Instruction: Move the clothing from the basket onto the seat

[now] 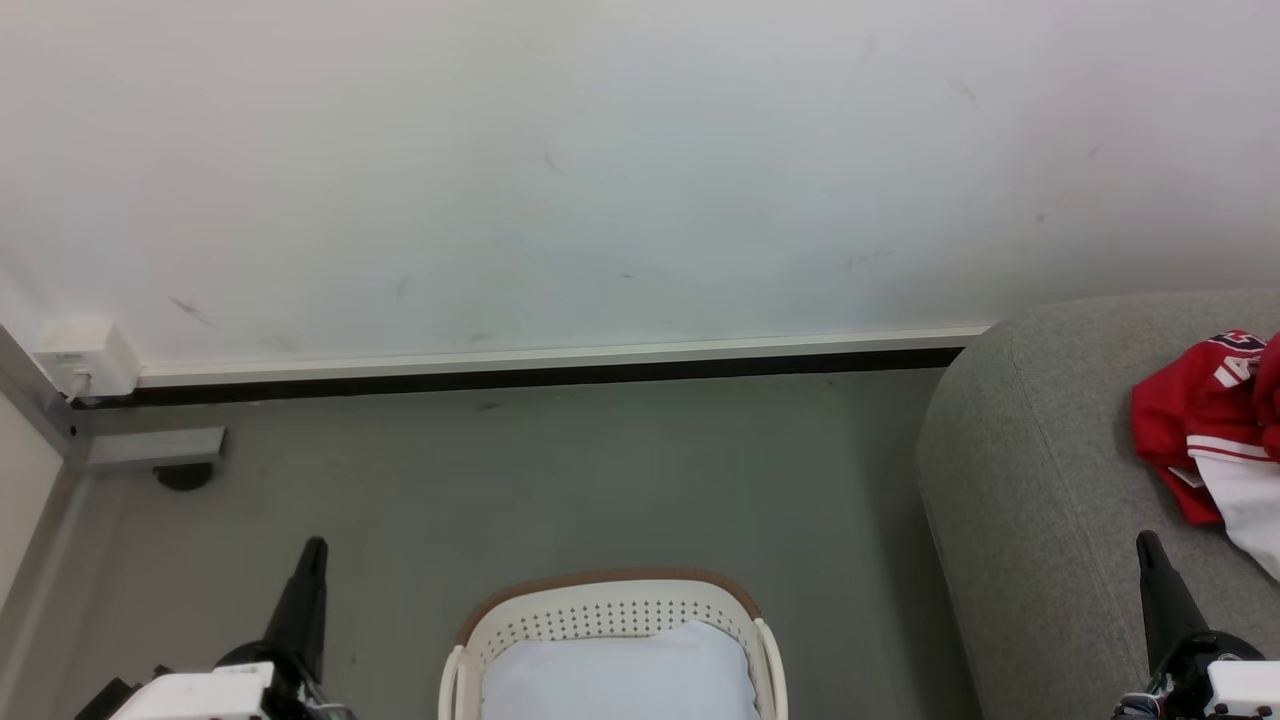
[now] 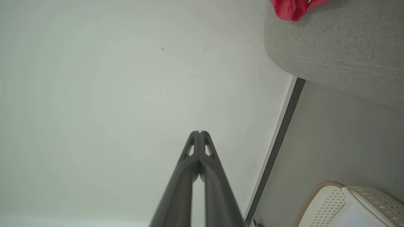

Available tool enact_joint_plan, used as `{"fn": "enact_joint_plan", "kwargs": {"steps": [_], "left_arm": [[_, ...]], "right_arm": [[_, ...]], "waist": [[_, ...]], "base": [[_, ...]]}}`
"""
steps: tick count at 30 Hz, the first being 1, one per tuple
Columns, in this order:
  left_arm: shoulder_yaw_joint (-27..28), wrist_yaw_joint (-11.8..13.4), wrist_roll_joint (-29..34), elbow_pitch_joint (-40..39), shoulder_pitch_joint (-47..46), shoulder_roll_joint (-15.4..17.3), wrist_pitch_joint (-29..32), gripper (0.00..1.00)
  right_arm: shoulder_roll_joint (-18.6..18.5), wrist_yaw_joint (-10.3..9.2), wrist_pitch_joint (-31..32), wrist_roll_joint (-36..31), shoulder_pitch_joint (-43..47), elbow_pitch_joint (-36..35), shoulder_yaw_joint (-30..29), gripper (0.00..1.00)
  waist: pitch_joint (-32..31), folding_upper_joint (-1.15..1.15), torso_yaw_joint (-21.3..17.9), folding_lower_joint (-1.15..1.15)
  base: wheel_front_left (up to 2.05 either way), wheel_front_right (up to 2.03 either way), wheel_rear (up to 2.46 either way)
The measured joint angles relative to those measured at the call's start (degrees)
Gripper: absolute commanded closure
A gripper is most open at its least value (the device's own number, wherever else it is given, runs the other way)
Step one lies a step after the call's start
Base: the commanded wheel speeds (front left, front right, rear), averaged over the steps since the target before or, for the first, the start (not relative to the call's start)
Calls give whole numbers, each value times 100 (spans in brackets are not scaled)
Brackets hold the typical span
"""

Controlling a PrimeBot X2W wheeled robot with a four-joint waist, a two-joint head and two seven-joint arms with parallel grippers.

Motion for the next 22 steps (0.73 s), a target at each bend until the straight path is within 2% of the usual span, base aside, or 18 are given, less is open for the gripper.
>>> {"fn": "enact_joint_plan", "kwargs": {"steps": [22], "left_arm": [[0, 0, 0, 0, 0, 0, 0, 100]], "right_arm": [[4, 0, 1, -5, 0, 0, -7, 100]], "waist": [[0, 0, 0, 0]], "base": [[0, 0, 0]]}}
